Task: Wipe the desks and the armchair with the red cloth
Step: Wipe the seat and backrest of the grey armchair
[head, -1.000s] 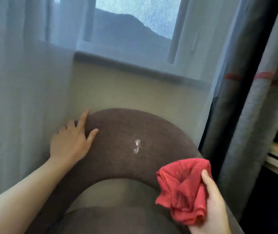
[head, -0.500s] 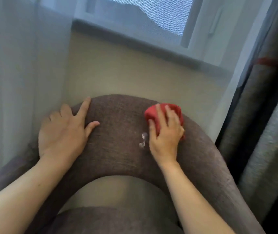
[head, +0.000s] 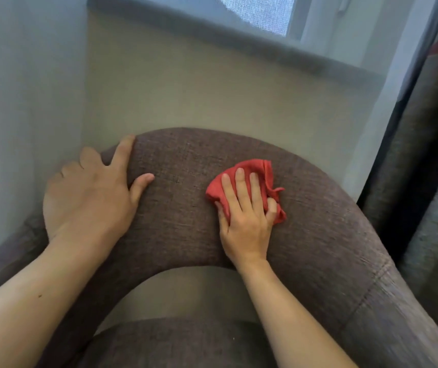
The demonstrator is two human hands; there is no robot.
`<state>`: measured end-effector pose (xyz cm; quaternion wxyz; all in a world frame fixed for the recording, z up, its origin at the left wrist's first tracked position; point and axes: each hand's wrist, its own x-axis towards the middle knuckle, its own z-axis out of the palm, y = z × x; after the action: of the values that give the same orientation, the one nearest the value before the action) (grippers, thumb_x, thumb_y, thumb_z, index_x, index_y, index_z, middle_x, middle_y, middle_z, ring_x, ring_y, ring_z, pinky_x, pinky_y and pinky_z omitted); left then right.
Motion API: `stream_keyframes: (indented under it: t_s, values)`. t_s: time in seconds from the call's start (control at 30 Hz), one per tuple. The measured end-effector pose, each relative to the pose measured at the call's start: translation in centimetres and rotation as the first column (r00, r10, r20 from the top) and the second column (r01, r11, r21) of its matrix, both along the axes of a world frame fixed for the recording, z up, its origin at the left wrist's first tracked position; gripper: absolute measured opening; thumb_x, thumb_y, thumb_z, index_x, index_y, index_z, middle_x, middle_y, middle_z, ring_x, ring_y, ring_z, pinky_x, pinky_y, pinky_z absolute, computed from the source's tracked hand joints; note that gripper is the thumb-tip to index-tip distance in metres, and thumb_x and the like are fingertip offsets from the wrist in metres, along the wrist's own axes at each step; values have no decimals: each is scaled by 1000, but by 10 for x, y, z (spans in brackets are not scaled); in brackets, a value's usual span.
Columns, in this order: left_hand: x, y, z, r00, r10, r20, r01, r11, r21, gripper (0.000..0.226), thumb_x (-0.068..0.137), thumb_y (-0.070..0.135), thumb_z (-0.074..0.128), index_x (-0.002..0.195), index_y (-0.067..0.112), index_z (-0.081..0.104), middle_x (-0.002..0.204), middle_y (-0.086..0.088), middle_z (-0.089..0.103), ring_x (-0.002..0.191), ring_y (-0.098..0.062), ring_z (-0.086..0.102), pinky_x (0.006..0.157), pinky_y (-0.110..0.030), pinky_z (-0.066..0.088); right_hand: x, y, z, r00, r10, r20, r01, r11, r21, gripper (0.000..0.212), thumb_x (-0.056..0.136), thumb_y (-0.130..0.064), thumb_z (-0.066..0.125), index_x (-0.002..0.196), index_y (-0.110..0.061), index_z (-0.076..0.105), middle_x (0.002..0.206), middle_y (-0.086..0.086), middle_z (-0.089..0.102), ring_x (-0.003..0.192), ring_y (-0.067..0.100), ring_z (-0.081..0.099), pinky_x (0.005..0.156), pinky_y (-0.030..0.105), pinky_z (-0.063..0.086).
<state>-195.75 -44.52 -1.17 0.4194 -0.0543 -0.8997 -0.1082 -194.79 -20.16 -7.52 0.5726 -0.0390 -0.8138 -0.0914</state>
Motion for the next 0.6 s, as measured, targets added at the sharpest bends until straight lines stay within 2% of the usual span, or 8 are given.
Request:
stream_keyframes:
  t_s: [0.1, 0.23, 0.33, 0.47, 0.53, 0.6]
  values:
    - [0, -1, 2, 1000, 14, 5, -14, 1000, -15, 68, 93, 64, 40, 150, 28, 39, 91, -27, 52, 72, -43, 58, 58, -40, 32, 8, 2, -21, 1000, 15, 5, -16, 997, 73, 48, 99, -40, 50, 145, -26, 50, 154, 2, 45, 144, 25, 39, 98, 50, 33]
    - [2, -1, 0, 1000, -21, 2, 21, 1000, 7, 67, 92, 61, 45, 149, 25, 42, 88, -29, 52, 70, -45, 58, 57, -43, 40, 18, 9, -47, 1000, 17, 27, -21, 983, 184, 48, 95, -38, 55, 141, -27, 55, 152, 1, 44, 141, 26, 42, 94, 47, 33]
    - [1, 0, -2, 999, -39, -28, 39, 999, 13, 68, 92, 60, 47, 149, 24, 43, 86, -30, 51, 68, -45, 57, 56, -43, 40, 28, 13, -59, 999, 21, 48, -31, 975, 219, 51, 88, -26, 62, 139, -27, 57, 150, 1, 48, 139, 25, 42, 95, 46, 33]
    - [2, -1, -2, 998, -57, -9, 57, 998, 13, 71, 92, 61, 47, 152, 26, 38, 88, -31, 50, 70, -45, 56, 58, -45, 42, 43, 13, -51, 987, 124, 101, -145, 959, 242, 45, 83, -13, 58, 126, -22, 69, 136, 3, 63, 126, 28, 59, 92, 45, 37]
    - [4, -1, 0, 998, -58, -5, 58, 998, 9, 72, 91, 61, 48, 152, 24, 38, 88, -30, 49, 69, -44, 55, 57, -45, 41, 53, 9, -35, 959, 239, 154, -258, 959, 117, 40, 84, -13, 56, 119, -21, 73, 131, 0, 68, 125, 20, 61, 89, 43, 38]
    - [5, -2, 1, 998, -59, -6, 59, 998, 5, 73, 90, 60, 50, 152, 23, 39, 86, -30, 49, 66, -43, 54, 56, -44, 37, 69, 0, -19, 902, 407, 143, -373, 902, -218, 31, 90, -16, 56, 113, -30, 71, 120, -15, 71, 117, -9, 58, 80, 33, 43]
